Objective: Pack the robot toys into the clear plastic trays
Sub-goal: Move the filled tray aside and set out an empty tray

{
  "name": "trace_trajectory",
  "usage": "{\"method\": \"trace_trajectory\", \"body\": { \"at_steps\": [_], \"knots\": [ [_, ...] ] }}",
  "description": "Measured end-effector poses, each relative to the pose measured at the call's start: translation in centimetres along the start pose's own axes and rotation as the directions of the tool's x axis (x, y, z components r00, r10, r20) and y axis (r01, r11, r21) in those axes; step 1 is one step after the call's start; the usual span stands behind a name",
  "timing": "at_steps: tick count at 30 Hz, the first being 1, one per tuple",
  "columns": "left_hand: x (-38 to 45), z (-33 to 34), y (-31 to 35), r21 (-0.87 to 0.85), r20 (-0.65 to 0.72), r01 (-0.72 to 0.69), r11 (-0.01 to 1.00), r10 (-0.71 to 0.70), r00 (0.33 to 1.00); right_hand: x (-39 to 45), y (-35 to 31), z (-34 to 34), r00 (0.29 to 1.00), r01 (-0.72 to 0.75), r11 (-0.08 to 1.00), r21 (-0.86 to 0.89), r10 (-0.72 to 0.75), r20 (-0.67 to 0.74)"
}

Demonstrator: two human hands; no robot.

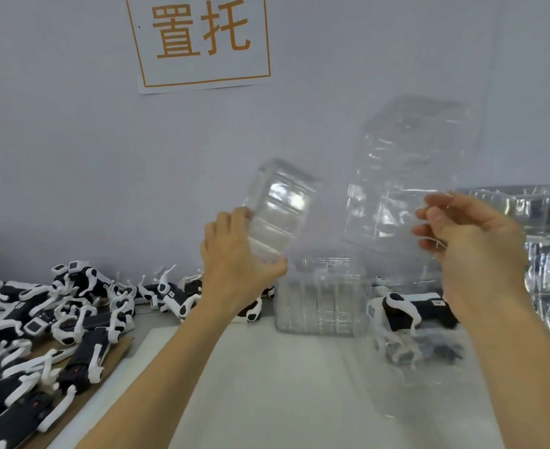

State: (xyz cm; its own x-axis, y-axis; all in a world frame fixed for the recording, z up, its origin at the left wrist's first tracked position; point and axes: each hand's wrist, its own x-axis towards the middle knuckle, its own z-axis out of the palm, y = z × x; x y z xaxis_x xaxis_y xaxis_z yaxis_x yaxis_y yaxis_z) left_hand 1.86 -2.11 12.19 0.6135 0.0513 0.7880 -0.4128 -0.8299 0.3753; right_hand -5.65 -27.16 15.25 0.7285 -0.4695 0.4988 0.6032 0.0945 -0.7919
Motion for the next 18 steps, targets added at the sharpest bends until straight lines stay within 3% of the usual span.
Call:
{"method": "trace_trajectory", "body": {
  "at_steps": [4, 9, 11, 16, 18],
  "knots": [
    [3.0, 3.1, 0.4, 0.232, 0.173, -0.225, 0.946, 0.187, 0.967, 0.1, -0.4, -0.1, 1.0, 0.016, 0.996, 0.087, -0.015, -0.013],
    [3.5, 6.8, 0.4, 0.215, 0.454, -0.346, 0.913, 0.221, 0.863, -0.3, 0.0, 0.5, 0.998, -0.012, 0.997, 0.08, 0.007, 0.054],
    [2.8, 7.8, 0.0, 0.171, 0.493, -0.229, 0.958, 0.118, 0.862, -0.4, 0.3, 0.8, 0.996, -0.029, 0.997, 0.075, 0.022, 0.085],
    [1.0, 7.8, -0.4, 0.071, 0.359, 0.165, 0.984, -0.18, 0.916, -0.5, 1.4, 1.7, 0.984, -0.082, 0.995, 0.057, 0.072, 0.163],
    [0.3, 6.8, 0.1, -0.151, 0.247, 0.347, 0.925, -0.305, 0.92, -0.5, 1.9, 2.0, 0.977, -0.113, 0.991, 0.065, 0.099, 0.19]
  ]
}}
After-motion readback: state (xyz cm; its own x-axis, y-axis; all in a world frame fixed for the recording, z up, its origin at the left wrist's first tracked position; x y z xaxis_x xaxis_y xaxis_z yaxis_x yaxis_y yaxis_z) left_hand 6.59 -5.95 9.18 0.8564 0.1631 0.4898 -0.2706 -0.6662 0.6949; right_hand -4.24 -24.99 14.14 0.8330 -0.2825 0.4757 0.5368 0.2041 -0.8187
